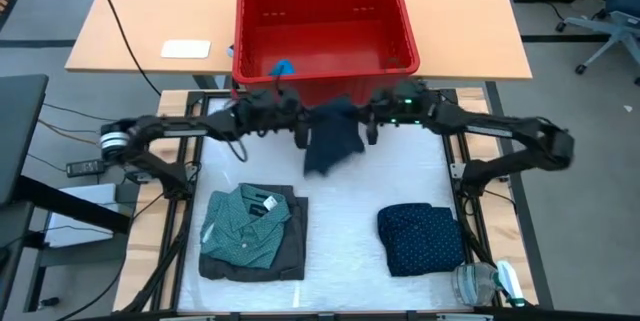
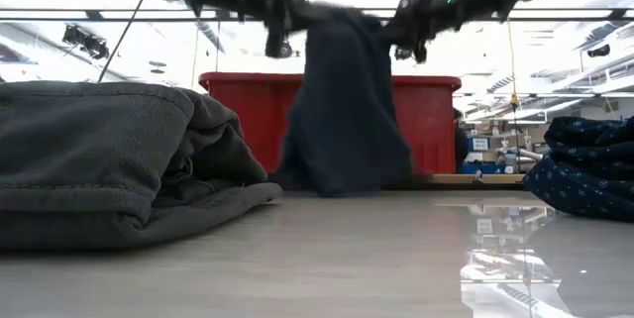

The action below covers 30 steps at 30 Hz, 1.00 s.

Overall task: Fold laundry
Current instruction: Fold the dark blue shorts

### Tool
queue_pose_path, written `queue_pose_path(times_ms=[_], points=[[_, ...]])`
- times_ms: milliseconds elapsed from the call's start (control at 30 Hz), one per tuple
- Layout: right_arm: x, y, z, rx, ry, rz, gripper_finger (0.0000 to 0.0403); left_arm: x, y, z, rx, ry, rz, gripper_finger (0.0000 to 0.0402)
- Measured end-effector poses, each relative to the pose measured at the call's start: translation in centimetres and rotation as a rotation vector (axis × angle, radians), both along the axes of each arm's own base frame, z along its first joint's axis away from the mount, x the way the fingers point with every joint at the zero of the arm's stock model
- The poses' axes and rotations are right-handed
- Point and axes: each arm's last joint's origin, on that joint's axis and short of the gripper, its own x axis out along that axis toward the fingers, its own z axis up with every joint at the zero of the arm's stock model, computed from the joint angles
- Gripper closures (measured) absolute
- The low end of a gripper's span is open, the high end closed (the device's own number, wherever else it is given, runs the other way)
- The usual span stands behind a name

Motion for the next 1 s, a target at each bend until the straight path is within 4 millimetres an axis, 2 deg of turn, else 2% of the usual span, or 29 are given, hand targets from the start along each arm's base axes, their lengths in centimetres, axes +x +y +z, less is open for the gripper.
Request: queue_pose_path(times_ms=[100,200,267,367,467,600,700,867,933,1000], points=[[-1.1,1.3,1.7,-0.044,-0.036,0.000,0.0398,-0.2,-1.0,2.9,0.127,-0.002,-0.039,0.0386],[-1.3,2.8,1.4,0.012,0.028,0.024,0.0398,0.6,-2.2,3.3,0.153,0.099,-0.095,0.0387],[-1.1,3.9,0.0,0.085,0.141,0.034,0.0398,1.6,-3.2,1.7,0.135,0.199,-0.141,0.0387],[-0.4,5.9,-3.1,0.231,0.311,0.050,0.0398,3.4,-5.1,-2.7,0.028,0.413,-0.213,0.0383],[0.1,8.3,-6.1,0.418,0.406,0.051,0.0398,4.8,-7.1,-6.5,-0.121,0.564,-0.293,0.0376],[0.4,11.0,-8.7,0.602,0.474,0.022,0.0398,5.8,-8.8,-9.1,-0.240,0.630,-0.383,0.0369],[0.7,11.0,-9.3,0.641,0.447,-0.055,0.0398,5.9,-8.3,-9.2,-0.250,0.627,-0.365,0.0368],[0.8,8.2,-11.0,0.687,0.447,-0.233,0.0398,5.5,-4.9,-9.5,-0.240,0.636,-0.236,0.0366],[0.9,7.3,-12.1,0.713,0.482,-0.266,0.0386,5.8,-3.7,-10.4,-0.232,0.651,-0.204,0.0366],[0.9,6.5,-13.0,0.744,0.519,-0.285,0.0357,5.7,-2.7,-11.8,-0.256,0.698,-0.169,0.0366]])
